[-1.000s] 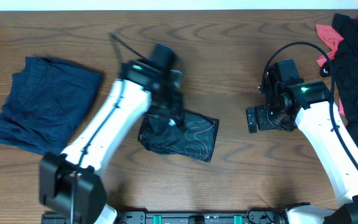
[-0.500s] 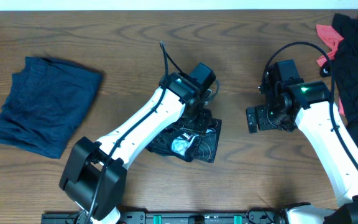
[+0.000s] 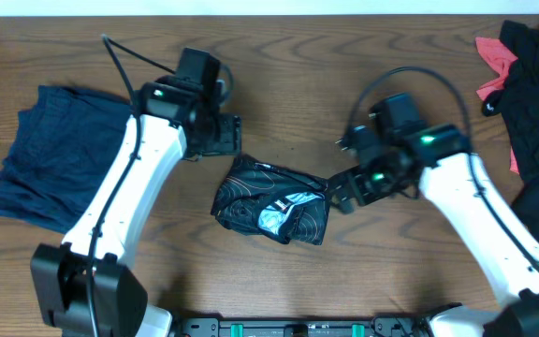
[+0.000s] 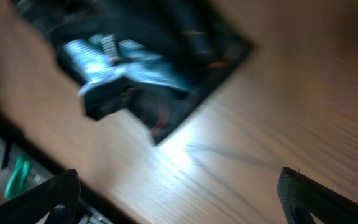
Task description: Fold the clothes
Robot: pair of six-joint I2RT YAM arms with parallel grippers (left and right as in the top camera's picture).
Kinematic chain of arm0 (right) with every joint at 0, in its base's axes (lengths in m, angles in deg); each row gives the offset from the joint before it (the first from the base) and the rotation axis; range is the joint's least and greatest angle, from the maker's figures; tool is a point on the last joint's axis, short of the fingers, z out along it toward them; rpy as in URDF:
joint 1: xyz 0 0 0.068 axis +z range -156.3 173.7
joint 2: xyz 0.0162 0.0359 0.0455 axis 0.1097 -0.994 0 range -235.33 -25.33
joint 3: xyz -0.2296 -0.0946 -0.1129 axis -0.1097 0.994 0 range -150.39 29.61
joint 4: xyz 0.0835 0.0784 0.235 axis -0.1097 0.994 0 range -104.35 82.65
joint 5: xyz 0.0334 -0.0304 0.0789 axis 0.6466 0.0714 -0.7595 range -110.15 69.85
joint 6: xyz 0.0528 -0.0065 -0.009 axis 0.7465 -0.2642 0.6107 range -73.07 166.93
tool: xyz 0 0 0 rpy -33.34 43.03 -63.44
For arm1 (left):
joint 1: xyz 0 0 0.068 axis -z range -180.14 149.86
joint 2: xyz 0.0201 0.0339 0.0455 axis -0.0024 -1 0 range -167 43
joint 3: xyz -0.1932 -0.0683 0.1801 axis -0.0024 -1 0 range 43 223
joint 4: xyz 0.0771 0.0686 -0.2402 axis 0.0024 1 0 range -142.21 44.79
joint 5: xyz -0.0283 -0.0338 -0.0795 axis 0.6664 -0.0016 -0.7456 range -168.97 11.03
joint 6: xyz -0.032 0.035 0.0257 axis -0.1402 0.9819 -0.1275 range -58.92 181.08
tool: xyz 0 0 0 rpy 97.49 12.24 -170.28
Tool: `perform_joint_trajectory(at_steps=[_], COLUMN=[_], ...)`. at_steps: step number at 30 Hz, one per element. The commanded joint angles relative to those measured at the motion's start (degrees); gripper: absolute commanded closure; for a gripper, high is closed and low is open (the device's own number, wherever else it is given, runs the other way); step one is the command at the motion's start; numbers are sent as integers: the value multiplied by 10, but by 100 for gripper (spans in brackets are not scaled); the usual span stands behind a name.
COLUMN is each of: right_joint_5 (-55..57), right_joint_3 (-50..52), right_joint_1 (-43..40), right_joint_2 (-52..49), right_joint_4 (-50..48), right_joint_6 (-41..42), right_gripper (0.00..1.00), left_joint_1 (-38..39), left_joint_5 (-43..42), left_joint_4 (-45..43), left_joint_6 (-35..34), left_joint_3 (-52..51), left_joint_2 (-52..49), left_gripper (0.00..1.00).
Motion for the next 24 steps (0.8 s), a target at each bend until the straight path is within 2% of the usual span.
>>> perform_joint_trajectory(at_steps=[1, 10, 14, 16, 20, 22, 24], right_joint_5=[-38, -12, 55, 97, 136, 149, 181], right_joint_3=[1, 1, 1, 1, 0, -3, -9], right_joint_1=[56, 181, 210, 217, 218, 213, 206], right_joint_2=[-43, -152, -188, -205, -216, -208, -189], right_joint_4=[-12, -75, -92, -104, -109, -95, -71], right_joint_6=[-19, -12, 53, 96, 158, 185, 210], right_gripper=[1, 9, 15, 28, 88, 99, 99], left_joint_1=[-26, -85, -97, -97, -97, -97, -97], left_joint_5=[9, 8, 1, -5, -5, -5, -5], left_joint_4=[2, 2, 10, 10, 11, 12, 12], left_joint_6=[10, 9, 9, 9, 9, 9, 9], left_joint_3=[-3, -4, -3, -3, -3, -4, -3], left_joint_2=[-28, -56, -56, -56, -56, -56, -56], left_gripper=[30, 30, 30, 30, 30, 30, 30])
